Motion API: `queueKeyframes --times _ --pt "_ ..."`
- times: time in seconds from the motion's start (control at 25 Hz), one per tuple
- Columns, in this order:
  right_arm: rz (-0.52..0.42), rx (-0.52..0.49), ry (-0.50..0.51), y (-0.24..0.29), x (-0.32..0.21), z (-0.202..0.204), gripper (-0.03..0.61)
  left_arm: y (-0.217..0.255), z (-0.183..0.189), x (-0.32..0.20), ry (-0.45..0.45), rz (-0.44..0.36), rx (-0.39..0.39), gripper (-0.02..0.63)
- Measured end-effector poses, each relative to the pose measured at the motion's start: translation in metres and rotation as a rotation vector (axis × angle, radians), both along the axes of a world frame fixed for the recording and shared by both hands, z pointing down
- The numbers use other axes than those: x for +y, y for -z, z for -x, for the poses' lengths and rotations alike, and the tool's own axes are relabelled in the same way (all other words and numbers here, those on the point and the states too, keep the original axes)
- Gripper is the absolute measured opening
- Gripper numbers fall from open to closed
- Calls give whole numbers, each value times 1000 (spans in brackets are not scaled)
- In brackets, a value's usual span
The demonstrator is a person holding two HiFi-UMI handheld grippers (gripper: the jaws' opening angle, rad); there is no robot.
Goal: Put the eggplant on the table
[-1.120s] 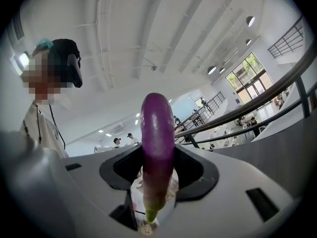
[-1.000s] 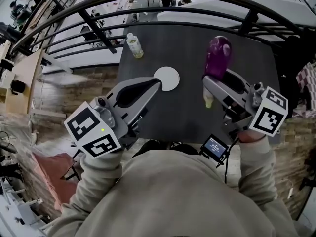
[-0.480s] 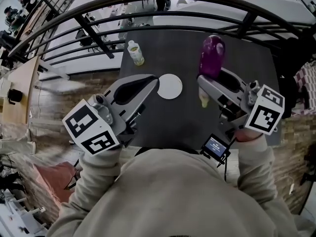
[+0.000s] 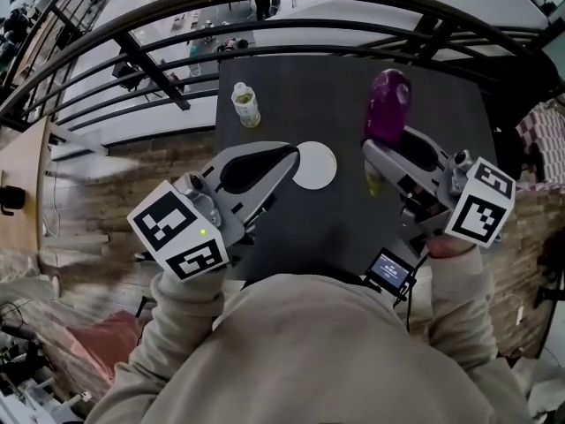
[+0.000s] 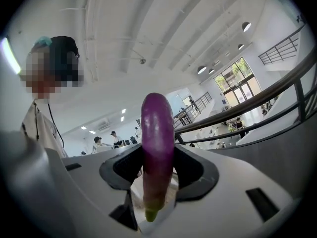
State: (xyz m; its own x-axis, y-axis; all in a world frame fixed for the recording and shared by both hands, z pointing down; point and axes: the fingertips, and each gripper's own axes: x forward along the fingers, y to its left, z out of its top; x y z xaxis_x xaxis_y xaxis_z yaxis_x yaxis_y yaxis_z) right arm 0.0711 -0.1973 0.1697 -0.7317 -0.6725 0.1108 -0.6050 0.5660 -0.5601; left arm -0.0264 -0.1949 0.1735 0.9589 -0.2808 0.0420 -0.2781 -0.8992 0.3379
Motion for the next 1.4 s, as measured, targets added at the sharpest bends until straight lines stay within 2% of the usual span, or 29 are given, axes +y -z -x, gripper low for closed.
queueKeyframes --times 0.24,0.44,0.96,1.4 --pt "43 24 -35 -17 -22 23 204 -22 14 -20 -55 41 0 6" --pt "69 27 -45 -22 -34 21 204 -30 12 -32 -67 70 5 6" --pt "104 8 -12 -46 -71 4 204 -49 -2 -65 -3 117 8 6" --pt "155 6 24 -75 -84 2 204 -81 -13 -71 25 163 -27 6"
